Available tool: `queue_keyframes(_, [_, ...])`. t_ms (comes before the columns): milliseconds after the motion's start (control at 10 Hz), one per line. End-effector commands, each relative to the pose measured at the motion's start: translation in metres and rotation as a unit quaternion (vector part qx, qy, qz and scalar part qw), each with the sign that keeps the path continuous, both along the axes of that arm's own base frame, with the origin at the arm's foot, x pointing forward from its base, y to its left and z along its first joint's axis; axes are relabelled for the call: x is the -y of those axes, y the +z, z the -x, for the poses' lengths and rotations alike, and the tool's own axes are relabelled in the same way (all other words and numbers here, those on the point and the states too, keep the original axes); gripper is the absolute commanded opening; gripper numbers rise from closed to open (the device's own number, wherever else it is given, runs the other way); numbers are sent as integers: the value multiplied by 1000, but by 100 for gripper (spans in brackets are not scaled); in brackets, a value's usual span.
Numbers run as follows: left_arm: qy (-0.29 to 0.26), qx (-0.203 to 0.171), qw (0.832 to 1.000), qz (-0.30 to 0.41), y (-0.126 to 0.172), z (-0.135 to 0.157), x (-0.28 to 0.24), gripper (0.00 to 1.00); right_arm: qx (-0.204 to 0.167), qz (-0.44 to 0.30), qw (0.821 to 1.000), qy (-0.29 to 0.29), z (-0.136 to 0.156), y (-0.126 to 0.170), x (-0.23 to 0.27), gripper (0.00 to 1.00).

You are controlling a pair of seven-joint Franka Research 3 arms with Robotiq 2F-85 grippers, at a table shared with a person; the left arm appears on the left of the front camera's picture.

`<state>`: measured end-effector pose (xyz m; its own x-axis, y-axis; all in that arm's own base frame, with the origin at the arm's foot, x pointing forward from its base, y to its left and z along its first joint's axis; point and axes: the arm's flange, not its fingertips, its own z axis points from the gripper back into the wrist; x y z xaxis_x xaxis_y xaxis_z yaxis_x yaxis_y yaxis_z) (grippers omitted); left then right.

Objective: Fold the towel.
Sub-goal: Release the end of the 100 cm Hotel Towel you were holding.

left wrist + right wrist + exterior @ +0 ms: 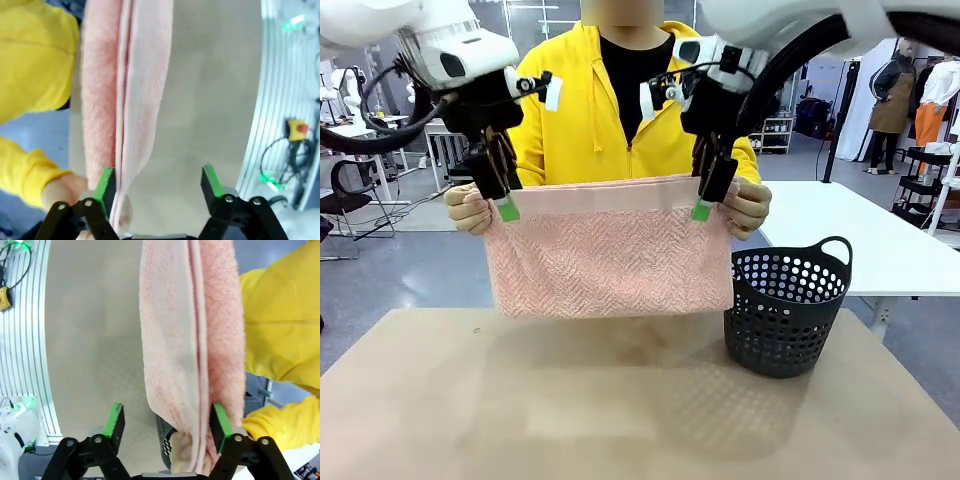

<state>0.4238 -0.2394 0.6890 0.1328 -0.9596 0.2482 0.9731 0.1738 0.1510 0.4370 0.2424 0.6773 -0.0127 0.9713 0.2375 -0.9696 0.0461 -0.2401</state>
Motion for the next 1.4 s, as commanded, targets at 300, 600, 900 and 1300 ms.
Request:
queue_keyframes(300, [282,38,949,134,44,57,-63,100,-10,-174,952,-251,51,41,72,100])
queue_keyframes(600, [408,94,888,188,36,96,-95,100,29,-230,895,-382,86,34,91,100])
queue_keyframes(900, [387,109,895,193,35,93,-99,100,29,-259,881,-395,88,33,99,100])
queue_keyframes(1300, [396,81,891,205,47,95,-103,100,25,-247,889,-384,87,45,104,100])
